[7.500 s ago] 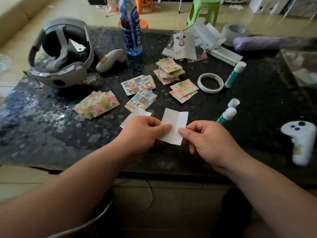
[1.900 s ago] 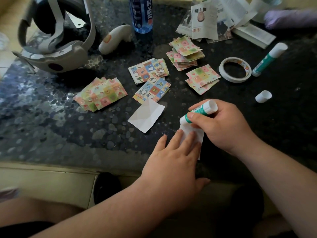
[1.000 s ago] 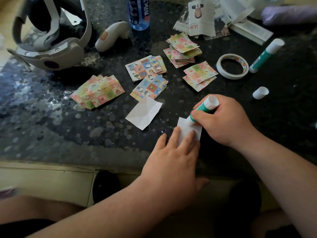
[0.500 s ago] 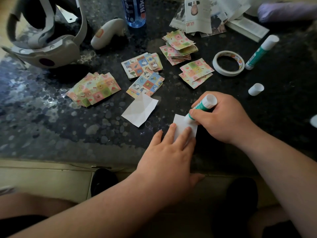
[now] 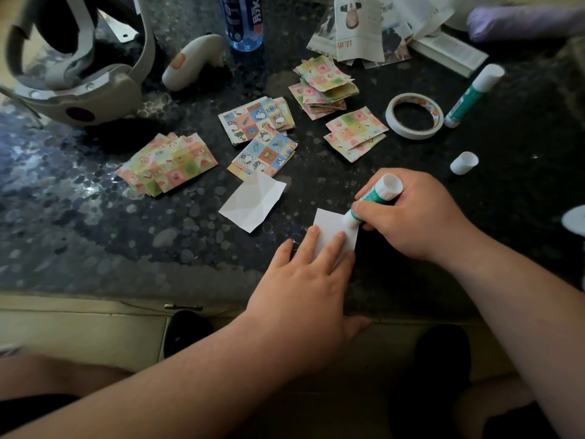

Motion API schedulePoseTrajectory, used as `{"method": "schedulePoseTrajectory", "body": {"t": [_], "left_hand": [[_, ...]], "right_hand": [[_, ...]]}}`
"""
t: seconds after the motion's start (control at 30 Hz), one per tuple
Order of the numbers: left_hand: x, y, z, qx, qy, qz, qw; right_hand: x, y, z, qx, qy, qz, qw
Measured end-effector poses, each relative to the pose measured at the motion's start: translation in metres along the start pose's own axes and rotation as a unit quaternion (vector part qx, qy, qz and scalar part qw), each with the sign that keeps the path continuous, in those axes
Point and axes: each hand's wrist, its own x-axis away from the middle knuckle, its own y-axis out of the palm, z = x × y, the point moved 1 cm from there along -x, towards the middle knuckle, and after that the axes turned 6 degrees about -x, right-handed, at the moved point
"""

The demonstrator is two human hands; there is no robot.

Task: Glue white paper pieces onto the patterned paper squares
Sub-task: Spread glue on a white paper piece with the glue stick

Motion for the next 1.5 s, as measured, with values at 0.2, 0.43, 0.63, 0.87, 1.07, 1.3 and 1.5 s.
{"method": "schedulePoseTrajectory", "body": {"t": [0.2,0.43,0.63,0.87,1.07,1.3,1.5], "left_hand": [[-0.001,-0.001,-0.002,0.023,-0.008,0.016,1.000],[-0.018,-0.010,-0.017,0.089,-0.038,0.113,0.989],[-0.039,-0.017,-0.030,0.165,-0.114,0.158,0.967],[-0.059,-0.036,-0.035,0.210,-0.176,0.070,0.959],[-0.061,-0.036,-0.032,0.176,-0.202,0.062,0.961],[-0.045,-0.029,-0.031,0.126,-0.198,0.076,0.969],[-0.030,-0.013,-0.032,0.137,-0.145,0.134,0.971]], "right_hand": [[0.001,-0.005,0.002,-0.013,0.020,-0.011,1.000],[0.005,-0.036,0.003,-0.384,0.128,0.108,0.908],[0.017,-0.047,0.006,-0.488,0.176,0.059,0.853],[0.029,-0.055,0.007,-0.512,0.167,0.010,0.842],[0.029,-0.055,0.013,-0.481,0.179,0.014,0.858],[0.027,-0.042,0.011,-0.455,0.180,0.000,0.872],[0.023,-0.024,0.003,-0.413,0.169,-0.029,0.894]]}}
